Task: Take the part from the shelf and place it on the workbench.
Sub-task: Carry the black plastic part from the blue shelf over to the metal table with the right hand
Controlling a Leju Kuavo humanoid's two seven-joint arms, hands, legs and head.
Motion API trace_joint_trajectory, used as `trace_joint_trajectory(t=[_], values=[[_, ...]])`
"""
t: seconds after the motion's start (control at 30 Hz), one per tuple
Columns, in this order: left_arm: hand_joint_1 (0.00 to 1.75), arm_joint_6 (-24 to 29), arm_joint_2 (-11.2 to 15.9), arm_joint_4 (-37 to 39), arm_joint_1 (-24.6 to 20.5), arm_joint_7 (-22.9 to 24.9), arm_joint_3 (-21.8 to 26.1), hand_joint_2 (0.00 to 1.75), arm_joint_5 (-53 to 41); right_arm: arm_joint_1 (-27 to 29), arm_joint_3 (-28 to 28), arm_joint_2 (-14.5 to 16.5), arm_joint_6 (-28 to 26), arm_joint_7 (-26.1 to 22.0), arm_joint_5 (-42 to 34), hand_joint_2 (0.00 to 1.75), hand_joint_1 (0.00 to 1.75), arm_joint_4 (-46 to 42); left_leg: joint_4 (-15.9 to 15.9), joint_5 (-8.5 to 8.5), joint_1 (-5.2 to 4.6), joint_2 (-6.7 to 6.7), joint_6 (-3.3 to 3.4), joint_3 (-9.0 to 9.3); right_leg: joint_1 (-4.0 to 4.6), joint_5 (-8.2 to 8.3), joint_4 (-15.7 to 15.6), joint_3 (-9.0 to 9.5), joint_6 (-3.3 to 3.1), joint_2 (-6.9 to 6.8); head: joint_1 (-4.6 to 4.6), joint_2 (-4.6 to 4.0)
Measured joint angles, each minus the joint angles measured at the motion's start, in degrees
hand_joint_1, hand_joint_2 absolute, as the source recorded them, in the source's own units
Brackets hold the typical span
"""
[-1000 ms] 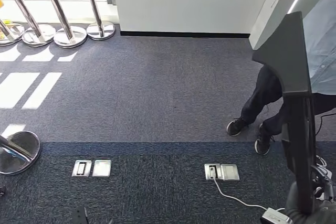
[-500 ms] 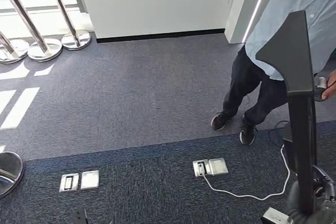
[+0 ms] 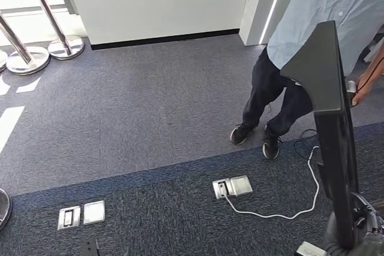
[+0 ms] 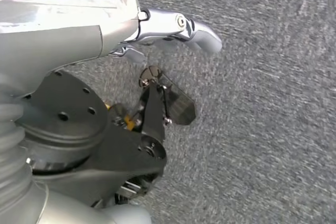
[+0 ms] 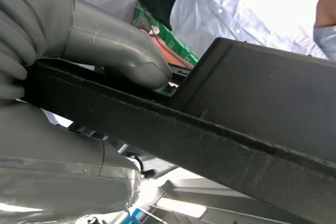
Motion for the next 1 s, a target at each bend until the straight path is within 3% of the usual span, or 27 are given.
trace_joint_trajectory(t=[0.07, 0.13, 0.2, 0.27, 0.33, 0.37, 0.4, 0.47, 0.53, 0.6, 0.67, 0.73, 0.8, 0.87, 0.9, 0.93, 1.0], values=[[0.00, 0.01, -0.02, 0.00, -0.05, 0.11, -0.01, 1.75, 0.00, -0.09, 0.02, 0.00, 0.00, 0.04, 0.01, 1.75, 1.75, -0.04, -0.10, -0.25, -0.15, 0.52, -0.55, 0.31, 0.44, 1.11, -4.45, 2.03, -0.62, -0.94, -0.07, 0.00], [0.00, 0.01, -0.05, 0.00, -0.07, 0.26, 0.00, 1.75, 0.03, -0.06, 0.01, 0.00, 0.00, 0.10, 0.00, 1.75, 1.75, -0.10, -0.43, -0.32, -0.16, 1.18, -1.22, 0.67, 0.71, 0.90, -4.86, 2.09, -1.29, -0.39, -0.11, 0.00], [0.00, 0.01, -0.09, 0.00, -0.18, 0.31, 0.01, 1.75, 0.05, -0.01, -0.03, 0.01, 0.00, 0.13, -0.01, 1.75, 1.75, -0.22, 0.14, -1.11, -0.05, 0.96, -1.77, 0.82, 0.49, 1.22, -5.44, 2.43, -2.11, 0.31, -0.12, 0.00], [0.00, 0.01, -0.08, 0.00, -0.24, 0.31, 0.01, 1.75, 0.03, -0.18, -0.03, 0.03, 0.00, 0.14, -0.01, 1.75, 1.75, -0.30, 4.84, -3.97, -0.05, -0.29, -1.93, -1.12, 0.24, 1.49, -5.93, 2.80, -2.80, 0.97, -0.21, 0.00], [0.00, -0.01, -0.08, 0.00, -0.14, 0.31, 0.01, 1.75, 0.02, -0.33, -0.03, 0.04, 0.01, 0.15, -0.02, 1.75, 1.75, -0.22, 12.38, -7.16, -0.18, -1.12, -1.90, -4.82, 0.34, 1.43, -5.93, 2.88, -3.11, 1.80, -0.25, 0.00], [0.00, -0.01, -0.07, 0.00, -0.07, 0.32, 0.01, 1.75, 0.03, -0.33, -0.03, 0.04, 0.01, 0.16, -0.01, 1.75, 1.75, -0.15, 14.78, -7.62, -0.23, -1.25, -1.87, -6.17, 0.40, 1.37, -5.91, 2.95, -3.18, 2.28, -0.25, 0.00], [0.00, -0.04, -0.07, 0.00, -0.03, 0.32, 0.01, 1.75, 0.04, -0.35, -0.03, 0.04, 0.02, 0.17, -0.01, 1.75, 1.75, -0.07, 15.04, -6.87, -0.26, -1.33, -1.77, -6.59, 0.46, 1.30, -5.88, 3.06, -3.21, 2.81, -0.25, 0.00], [0.00, -0.24, -0.06, 0.00, -0.10, 0.32, 0.01, 1.75, 0.06, -0.47, -0.03, 0.04, 0.02, 0.24, -0.05, 1.75, 1.75, 0.08, 9.38, -2.64, -0.26, -1.79, -1.43, -4.56, 0.49, 1.02, -5.72, 3.39, -3.07, 3.89, -0.25, 0.00], [0.00, -0.47, -0.04, 0.00, -0.20, 0.28, 0.00, 1.75, 0.01, -0.66, -0.03, 0.04, 0.03, 0.31, -0.13, 1.75, 1.75, 0.17, 2.73, 0.46, -0.20, -3.29, -1.06, -1.89, 0.58, 0.59, -5.22, 3.37, -2.64, 4.83, -0.20, 0.00], [0.00, -0.53, -0.02, 0.00, -0.28, 0.25, -0.01, 1.75, -0.01, -0.74, -0.04, 0.04, 0.03, 0.38, -0.17, 1.75, 1.75, 0.21, 0.57, 0.68, -0.34, -4.26, -0.78, -1.08, 0.50, 0.37, -4.91, 3.03, -2.04, 5.50, -0.17, 0.00], [0.00, -0.55, -0.04, 0.00, -0.42, 0.22, -0.01, 1.75, 0.04, -0.70, -0.05, 0.03, 0.03, 0.50, -0.18, 1.75, 1.75, 0.20, 0.19, 0.74, -0.41, -3.81, -0.35, -0.95, 0.25, 0.20, -4.88, 2.91, -1.43, 5.82, -0.21, 0.00], [0.00, -0.58, -0.07, 0.00, -0.57, 0.20, -0.01, 1.75, 0.05, -0.77, -0.03, -0.01, 0.01, 0.62, -0.19, 1.75, 1.75, 0.18, -0.13, 0.86, -0.17, -3.16, 0.18, -0.73, 0.22, -1.26, -2.89, 2.14, -0.81, 4.53, -0.10, 0.00], [0.00, -0.61, -0.10, 0.00, -0.54, 0.20, -0.02, 1.75, 0.03, -0.95, 0.01, -0.03, 0.01, 0.67, -0.20, 1.75, 1.75, 0.19, -0.25, 0.78, -0.05, -2.36, 0.50, -0.60, 0.14, -4.60, 3.58, -0.92, -0.21, 2.56, 0.00, 0.00], [0.00, -0.59, -0.09, 0.00, -0.41, 0.20, -0.01, 1.75, 0.02, -0.98, 0.04, -0.05, 0.02, 0.73, -0.27, 1.75, 1.75, 0.28, -0.24, 0.61, -0.05, -1.51, 0.60, -0.54, -0.09, -6.84, 10.22, -4.37, 0.19, 1.81, -0.02, 0.00], [0.00, -0.58, -0.07, 0.00, -0.36, 0.20, 0.00, 1.75, 0.02, -0.95, 0.04, -0.08, 0.02, 0.79, -0.33, 1.75, 1.75, 0.36, -0.23, 0.50, -0.05, -1.13, 0.57, -0.45, -0.16, -6.39, 10.92, -4.88, 0.29, 1.66, -0.02, 0.00], [0.00, -0.58, -0.06, 0.00, -0.35, 0.20, 0.01, 1.75, 0.03, -0.94, 0.04, -0.10, 0.02, 0.83, -0.40, 1.75, 1.75, 0.42, -0.23, 0.39, -0.05, -0.82, 0.51, -0.29, -0.20, -4.87, 9.33, -4.26, 0.32, 1.50, -0.02, 0.00], [0.00, -0.60, -0.10, 0.00, -0.41, 0.19, 0.00, 1.75, 0.03, -0.98, 0.04, -0.14, 0.02, 0.88, -0.48, 1.75, 1.75, 0.47, -0.28, 0.09, -0.06, -0.29, 0.26, 0.23, -0.12, -0.81, 1.67, -0.67, 0.11, 0.50, -0.03, 0.00]])
